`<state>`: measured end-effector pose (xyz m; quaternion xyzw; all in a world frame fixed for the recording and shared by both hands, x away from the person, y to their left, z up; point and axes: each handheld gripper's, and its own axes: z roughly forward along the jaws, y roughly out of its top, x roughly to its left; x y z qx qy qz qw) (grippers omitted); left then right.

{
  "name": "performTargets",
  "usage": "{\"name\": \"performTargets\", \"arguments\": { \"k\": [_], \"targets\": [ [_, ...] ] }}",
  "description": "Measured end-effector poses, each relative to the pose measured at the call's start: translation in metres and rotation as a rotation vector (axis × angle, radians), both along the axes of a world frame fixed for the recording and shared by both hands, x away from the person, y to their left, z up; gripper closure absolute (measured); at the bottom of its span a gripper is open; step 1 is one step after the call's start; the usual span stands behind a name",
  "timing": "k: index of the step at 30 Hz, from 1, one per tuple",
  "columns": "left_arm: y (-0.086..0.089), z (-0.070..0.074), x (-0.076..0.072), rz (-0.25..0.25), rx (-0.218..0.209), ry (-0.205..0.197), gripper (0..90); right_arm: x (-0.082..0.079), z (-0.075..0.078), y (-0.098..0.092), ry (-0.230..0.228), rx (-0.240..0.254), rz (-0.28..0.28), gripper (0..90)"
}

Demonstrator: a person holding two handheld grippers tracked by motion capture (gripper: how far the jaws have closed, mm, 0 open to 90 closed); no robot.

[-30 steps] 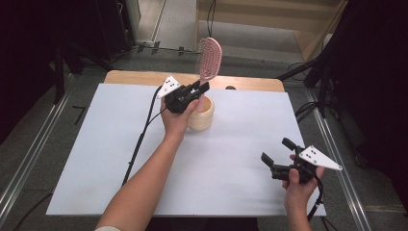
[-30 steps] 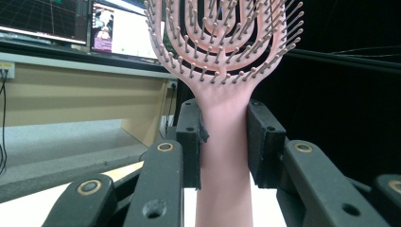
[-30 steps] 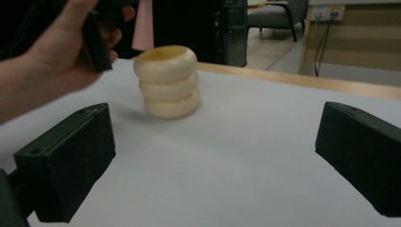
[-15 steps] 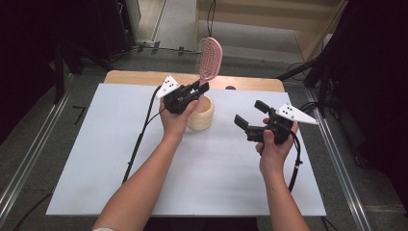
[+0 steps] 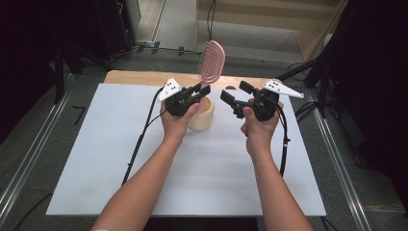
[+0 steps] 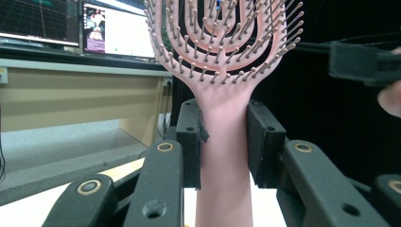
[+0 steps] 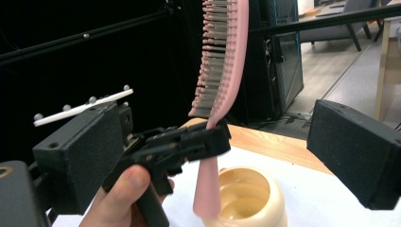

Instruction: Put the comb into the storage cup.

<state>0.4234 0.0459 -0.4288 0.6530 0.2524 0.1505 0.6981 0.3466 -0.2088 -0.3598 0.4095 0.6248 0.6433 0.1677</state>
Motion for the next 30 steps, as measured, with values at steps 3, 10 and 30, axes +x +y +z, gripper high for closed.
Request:
{"name": "performTargets", "arguments": {
  "k": [3,10,30],
  "targets": [
    [0.0,-0.001,-0.001,-0.001,0.001,0.002,70.5,0.009,0.002,0.002,0.018,0.024,0.006,4.2],
    [-0.001,-0.004,-0.003,-0.007,0.02,0.0,70.5,0.022,0.005,0.008,0.036,0.037,0.014,5.5],
    [-0.004,-0.006,-0.018,-0.029,0.06,-0.025,70.5,0.047,0.009,0.03,0.135,0.066,-0.016,25.1]
  ]
}}
